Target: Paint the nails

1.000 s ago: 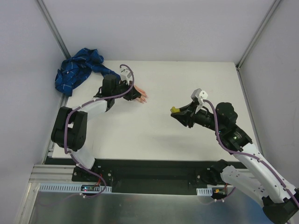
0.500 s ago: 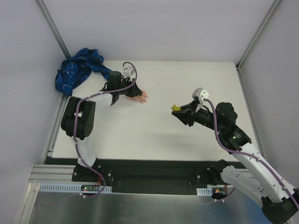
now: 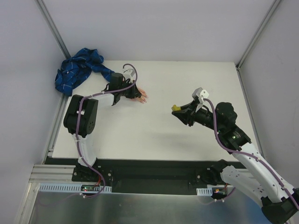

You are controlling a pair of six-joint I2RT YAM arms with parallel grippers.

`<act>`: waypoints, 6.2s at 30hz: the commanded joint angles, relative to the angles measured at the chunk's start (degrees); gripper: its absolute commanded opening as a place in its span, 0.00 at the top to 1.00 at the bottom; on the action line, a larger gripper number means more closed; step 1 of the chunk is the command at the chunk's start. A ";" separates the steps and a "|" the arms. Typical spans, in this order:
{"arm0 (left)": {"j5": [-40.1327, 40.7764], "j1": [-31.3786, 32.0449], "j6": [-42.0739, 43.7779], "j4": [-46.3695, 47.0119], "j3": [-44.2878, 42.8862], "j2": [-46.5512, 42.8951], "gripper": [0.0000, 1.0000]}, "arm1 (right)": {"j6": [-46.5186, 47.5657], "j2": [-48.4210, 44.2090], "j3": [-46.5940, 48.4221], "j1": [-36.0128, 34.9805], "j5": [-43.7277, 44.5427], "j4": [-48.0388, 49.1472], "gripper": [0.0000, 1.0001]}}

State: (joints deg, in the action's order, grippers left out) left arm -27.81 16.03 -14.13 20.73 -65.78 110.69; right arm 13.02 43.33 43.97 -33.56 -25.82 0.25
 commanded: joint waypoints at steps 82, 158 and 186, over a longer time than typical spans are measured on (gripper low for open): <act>-0.58 1.99 -2.74 3.00 -0.84 2.33 1.00 | -1.68 -1.76 -0.90 0.52 -2.74 4.58 1.00; -0.58 -0.65 -4.85 2.30 -2.42 3.48 1.00 | -1.77 -1.67 -0.90 0.60 -3.88 4.76 1.00; -1.10 -1.27 -4.06 1.77 -1.99 1.89 1.00 | -1.85 -1.85 -0.99 0.60 -4.06 4.93 1.00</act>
State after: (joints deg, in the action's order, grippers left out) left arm -28.40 15.27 -18.85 21.12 -66.83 114.21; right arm 11.97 42.24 42.50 -33.23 -28.67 1.10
